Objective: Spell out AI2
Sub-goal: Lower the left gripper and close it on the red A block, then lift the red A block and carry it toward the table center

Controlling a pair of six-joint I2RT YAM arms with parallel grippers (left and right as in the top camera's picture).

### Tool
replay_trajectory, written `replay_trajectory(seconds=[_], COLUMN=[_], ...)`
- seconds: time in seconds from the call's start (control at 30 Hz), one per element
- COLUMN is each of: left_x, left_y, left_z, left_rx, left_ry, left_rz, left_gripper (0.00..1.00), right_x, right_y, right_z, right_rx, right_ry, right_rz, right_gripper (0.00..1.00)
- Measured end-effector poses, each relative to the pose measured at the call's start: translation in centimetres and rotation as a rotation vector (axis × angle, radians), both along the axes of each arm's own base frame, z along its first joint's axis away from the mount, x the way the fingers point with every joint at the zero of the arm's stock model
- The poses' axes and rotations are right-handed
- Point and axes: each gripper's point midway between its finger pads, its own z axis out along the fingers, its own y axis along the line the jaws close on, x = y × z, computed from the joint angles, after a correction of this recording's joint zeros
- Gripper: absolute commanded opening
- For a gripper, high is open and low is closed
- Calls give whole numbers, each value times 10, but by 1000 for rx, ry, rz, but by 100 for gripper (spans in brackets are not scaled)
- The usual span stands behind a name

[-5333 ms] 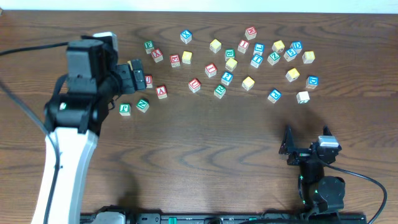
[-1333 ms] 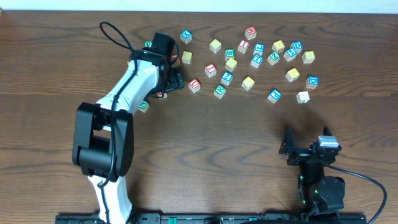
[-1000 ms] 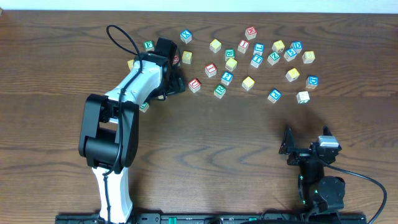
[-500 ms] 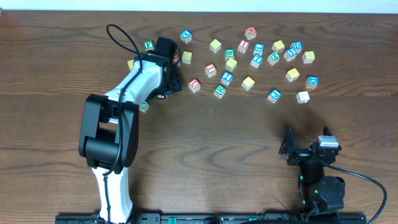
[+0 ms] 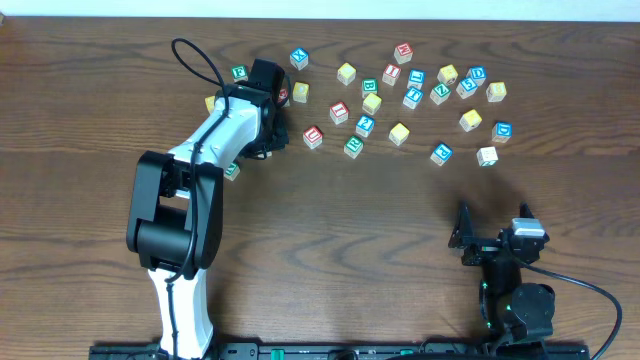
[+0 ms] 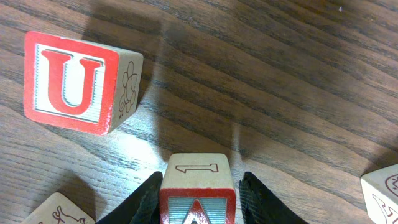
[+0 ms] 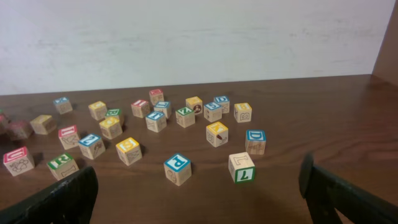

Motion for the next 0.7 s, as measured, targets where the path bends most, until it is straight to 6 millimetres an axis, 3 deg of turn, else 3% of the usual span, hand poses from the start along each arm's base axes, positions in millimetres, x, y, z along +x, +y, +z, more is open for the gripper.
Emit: replay_trajectory(seconds=[0.33, 0.7], left_x=[0, 0], left_y=[0, 0], left_z=[0, 0], left_rx=[1, 8], left_ry=[0, 1], left_rz=[-6, -34], left_gripper=[21, 21], right_x=[0, 0], right_y=[0, 0], right_z=[0, 0], right_rx=[0, 0], right_ry=[0, 0], right_rz=[0, 0], right_gripper=[99, 99])
